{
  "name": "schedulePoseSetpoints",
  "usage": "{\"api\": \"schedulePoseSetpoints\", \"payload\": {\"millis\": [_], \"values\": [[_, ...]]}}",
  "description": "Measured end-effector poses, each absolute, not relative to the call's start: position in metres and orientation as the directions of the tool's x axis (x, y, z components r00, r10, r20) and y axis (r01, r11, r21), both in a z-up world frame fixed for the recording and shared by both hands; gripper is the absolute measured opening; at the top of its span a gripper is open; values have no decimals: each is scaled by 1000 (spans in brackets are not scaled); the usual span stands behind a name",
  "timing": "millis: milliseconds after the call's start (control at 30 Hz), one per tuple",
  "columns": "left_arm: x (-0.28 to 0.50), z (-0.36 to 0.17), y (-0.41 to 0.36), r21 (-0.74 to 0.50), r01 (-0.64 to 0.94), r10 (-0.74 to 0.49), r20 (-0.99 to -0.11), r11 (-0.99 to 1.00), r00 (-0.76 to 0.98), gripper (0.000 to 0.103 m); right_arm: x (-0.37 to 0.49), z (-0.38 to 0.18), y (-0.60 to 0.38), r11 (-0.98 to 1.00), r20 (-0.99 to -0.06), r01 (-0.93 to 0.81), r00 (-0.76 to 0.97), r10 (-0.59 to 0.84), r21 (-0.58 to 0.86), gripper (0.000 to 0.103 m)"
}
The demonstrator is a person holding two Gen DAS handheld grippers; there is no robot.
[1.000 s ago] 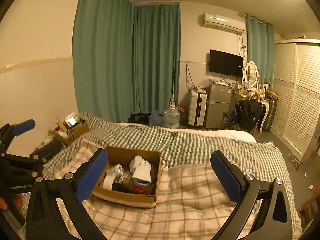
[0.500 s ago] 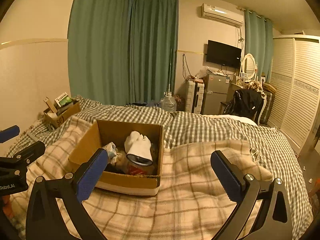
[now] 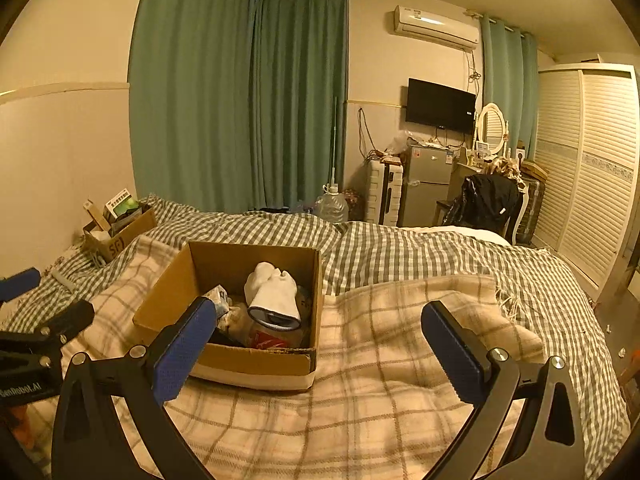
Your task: Organize objects
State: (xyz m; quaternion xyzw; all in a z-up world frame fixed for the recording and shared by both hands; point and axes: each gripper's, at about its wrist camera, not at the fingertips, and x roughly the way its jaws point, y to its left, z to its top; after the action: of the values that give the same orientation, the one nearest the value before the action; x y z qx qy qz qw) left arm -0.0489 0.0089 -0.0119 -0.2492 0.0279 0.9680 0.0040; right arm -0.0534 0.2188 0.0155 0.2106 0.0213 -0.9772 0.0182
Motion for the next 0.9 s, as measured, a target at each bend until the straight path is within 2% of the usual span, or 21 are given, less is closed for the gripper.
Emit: {"api": "schedulePoseSetpoints", "payload": {"millis": [900], "values": [[-49, -14, 12, 61, -28, -6, -486, -998, -874, 103, -56, 14, 215, -998, -422, 45, -906, -20, -48, 103]]}}
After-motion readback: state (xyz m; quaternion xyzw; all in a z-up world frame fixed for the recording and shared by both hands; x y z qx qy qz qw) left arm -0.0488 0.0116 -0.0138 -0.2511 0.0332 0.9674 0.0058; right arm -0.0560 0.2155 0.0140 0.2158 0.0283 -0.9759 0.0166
